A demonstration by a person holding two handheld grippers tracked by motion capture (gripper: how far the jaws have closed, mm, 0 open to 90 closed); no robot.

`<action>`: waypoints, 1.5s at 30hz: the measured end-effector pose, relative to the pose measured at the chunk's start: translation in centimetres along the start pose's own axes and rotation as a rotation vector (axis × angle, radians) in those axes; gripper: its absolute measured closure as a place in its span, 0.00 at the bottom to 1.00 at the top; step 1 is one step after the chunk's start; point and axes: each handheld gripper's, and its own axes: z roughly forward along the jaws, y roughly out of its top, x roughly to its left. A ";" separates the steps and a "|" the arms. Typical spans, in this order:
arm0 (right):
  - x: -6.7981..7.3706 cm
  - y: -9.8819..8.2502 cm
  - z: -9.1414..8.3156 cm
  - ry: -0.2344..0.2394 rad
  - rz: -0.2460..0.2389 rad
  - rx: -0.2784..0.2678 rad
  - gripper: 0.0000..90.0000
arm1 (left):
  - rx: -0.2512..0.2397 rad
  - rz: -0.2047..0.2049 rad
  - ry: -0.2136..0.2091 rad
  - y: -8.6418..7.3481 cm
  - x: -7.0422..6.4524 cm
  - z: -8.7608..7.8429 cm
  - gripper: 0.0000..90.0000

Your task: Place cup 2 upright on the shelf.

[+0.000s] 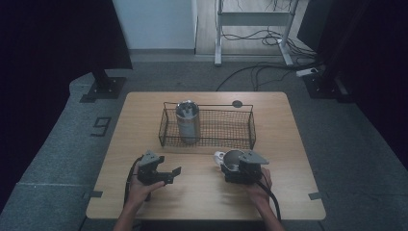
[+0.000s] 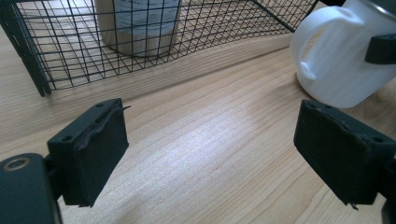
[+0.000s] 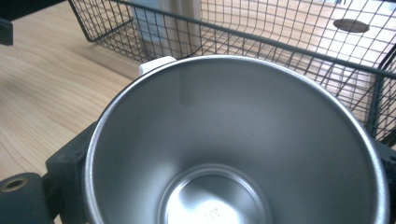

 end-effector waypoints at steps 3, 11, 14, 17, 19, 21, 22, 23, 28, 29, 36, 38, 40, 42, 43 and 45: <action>-0.2 0.2 -0.5 0.003 0.008 -0.011 0.07 | 0.000 -0.001 -0.003 0.0 0.0 0.0 0.11; -0.2 1.1 -1.8 0.017 -0.004 -0.040 0.07 | 0.015 -0.005 -0.004 -0.1 0.0 0.2 0.11; 0.0 1.3 -2.1 0.023 -0.013 -0.042 0.07 | 0.015 -0.005 -0.008 0.0 0.0 0.1 0.11; 0.2 1.4 -2.1 0.025 -0.023 -0.039 0.07 | 0.016 -0.007 -0.010 0.1 0.0 0.0 0.11; 0.3 1.4 -2.1 0.027 -0.025 -0.037 0.07 | 0.016 -0.011 -0.010 0.0 0.0 -0.1 0.11; 0.3 1.4 -2.3 0.029 -0.029 -0.035 0.07 | 0.019 -0.011 -0.009 0.0 0.0 -0.1 0.11; 0.3 1.5 -2.3 0.030 -0.028 -0.033 0.07 | 0.020 -0.011 -0.009 0.0 0.0 -0.1 0.11; 0.3 1.5 -2.4 0.029 -0.027 -0.029 0.07 | 0.022 -0.008 -0.011 0.0 -0.1 0.0 0.11; 0.0 1.6 -3.1 0.024 -0.022 -0.036 0.07 | 0.033 0.001 -0.023 -0.1 -0.5 0.3 0.11; -0.1 1.7 -3.2 0.024 -0.020 -0.037 0.07 | 0.037 0.005 -0.024 -0.1 -0.6 0.4 0.11; -0.5 2.8 -3.9 0.023 -0.015 -0.051 0.07 | 0.048 0.016 -0.026 -0.2 -1.0 0.7 0.11; -0.6 3.2 -4.1 0.023 -0.017 -0.058 0.07 | 0.050 0.016 -0.027 -0.2 -1.1 0.8 0.12; -0.7 3.6 -4.3 0.024 -0.016 -0.065 0.07 | 0.053 0.018 -0.029 -0.2 -1.3 0.9 0.12; -0.8 3.9 -4.5 0.031 -0.011 -0.074 0.07 | 0.057 0.023 -0.033 -0.2 -1.5 1.1 0.12; -0.8 4.0 -4.5 0.037 -0.007 -0.073 0.07 | 0.060 0.025 -0.035 -0.3 -1.6 1.2 0.12; -0.9 4.3 -4.6 0.051 -0.003 -0.080 0.07 | 0.065 0.027 -0.037 -0.3 -1.7 1.2 0.12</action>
